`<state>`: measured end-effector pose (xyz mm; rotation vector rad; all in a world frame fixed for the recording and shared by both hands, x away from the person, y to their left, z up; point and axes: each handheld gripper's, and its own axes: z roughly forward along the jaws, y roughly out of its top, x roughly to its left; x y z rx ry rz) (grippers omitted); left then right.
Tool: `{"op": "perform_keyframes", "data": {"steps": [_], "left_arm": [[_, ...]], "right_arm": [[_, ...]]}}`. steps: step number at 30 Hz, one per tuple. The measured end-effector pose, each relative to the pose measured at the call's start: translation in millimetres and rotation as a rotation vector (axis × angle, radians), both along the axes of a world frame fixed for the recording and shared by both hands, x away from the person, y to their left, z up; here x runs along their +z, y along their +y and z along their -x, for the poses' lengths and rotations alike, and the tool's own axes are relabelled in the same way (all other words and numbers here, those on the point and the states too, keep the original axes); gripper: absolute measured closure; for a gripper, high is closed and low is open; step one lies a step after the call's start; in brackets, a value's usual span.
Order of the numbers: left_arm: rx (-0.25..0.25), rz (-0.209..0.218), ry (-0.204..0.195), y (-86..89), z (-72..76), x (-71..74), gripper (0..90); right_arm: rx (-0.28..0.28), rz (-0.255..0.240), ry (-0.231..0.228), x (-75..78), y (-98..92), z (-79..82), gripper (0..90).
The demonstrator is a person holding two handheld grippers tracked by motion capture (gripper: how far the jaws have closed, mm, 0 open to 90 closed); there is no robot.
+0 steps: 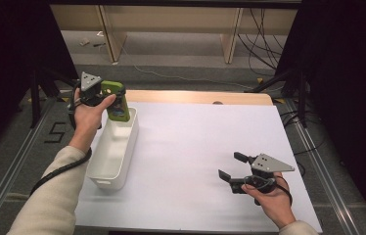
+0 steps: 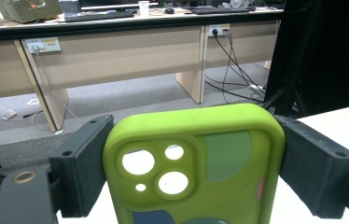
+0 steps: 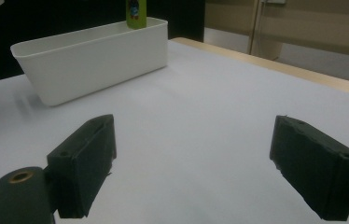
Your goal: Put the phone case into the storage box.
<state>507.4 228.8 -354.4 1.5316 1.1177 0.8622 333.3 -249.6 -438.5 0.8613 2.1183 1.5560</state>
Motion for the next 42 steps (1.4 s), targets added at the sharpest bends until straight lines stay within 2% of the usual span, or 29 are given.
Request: {"op": "perform_keyframes", "data": {"steps": [42], "left_arm": [[0.012,-0.007,0.027,-1.3,-11.5,-6.2,15.9]], "right_arm": [[0.004,0.001,0.004,-0.6,0.0,-0.2,15.5]]}}
